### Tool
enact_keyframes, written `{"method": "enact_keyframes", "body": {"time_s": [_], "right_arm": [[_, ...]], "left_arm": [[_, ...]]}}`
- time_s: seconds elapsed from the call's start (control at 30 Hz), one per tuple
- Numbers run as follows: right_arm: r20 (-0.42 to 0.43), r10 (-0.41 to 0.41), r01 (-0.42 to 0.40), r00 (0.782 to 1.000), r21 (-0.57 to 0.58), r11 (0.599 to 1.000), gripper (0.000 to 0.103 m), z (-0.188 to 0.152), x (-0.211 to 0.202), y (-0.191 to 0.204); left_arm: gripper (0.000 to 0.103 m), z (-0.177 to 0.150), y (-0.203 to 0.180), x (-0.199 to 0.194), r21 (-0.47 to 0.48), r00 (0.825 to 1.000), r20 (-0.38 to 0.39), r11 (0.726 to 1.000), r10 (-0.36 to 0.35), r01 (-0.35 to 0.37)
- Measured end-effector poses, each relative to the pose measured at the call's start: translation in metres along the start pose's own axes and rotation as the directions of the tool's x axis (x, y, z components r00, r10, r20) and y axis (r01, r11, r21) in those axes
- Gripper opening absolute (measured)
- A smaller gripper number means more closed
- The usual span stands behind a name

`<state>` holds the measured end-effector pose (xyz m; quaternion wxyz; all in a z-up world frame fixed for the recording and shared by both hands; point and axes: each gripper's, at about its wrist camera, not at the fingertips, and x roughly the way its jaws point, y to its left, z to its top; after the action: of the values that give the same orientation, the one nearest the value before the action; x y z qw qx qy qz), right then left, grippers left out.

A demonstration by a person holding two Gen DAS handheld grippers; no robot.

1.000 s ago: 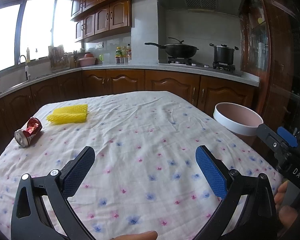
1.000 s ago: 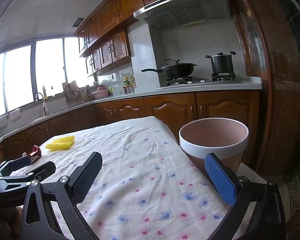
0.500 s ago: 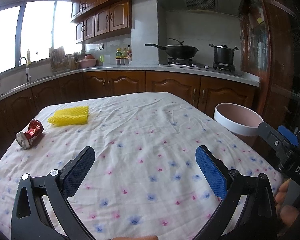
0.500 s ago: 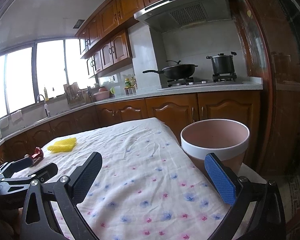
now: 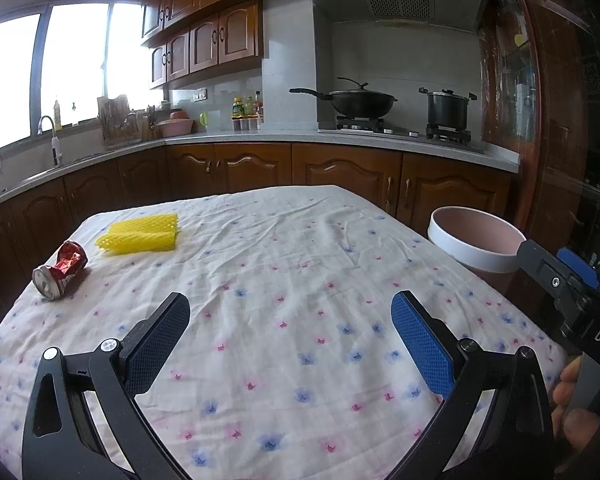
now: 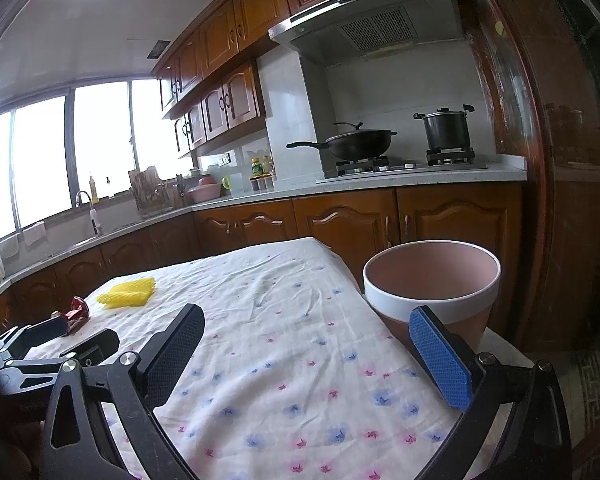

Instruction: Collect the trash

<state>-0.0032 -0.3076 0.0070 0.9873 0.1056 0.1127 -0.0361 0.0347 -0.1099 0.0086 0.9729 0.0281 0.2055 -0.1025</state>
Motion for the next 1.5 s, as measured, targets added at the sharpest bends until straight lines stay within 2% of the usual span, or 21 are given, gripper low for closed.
{"method": "enact_keyframes", "body": {"time_s": [1.5], "right_arm": [[0.003,0.004,-0.004,1.000,0.003,1.000,0.103,0.0009,0.0028,0.0050]], "left_arm": [[0.103,-0.0015,0.0000,0.0088,0.001,1.000,-0.013,1.000,-0.014,0.014]]}}
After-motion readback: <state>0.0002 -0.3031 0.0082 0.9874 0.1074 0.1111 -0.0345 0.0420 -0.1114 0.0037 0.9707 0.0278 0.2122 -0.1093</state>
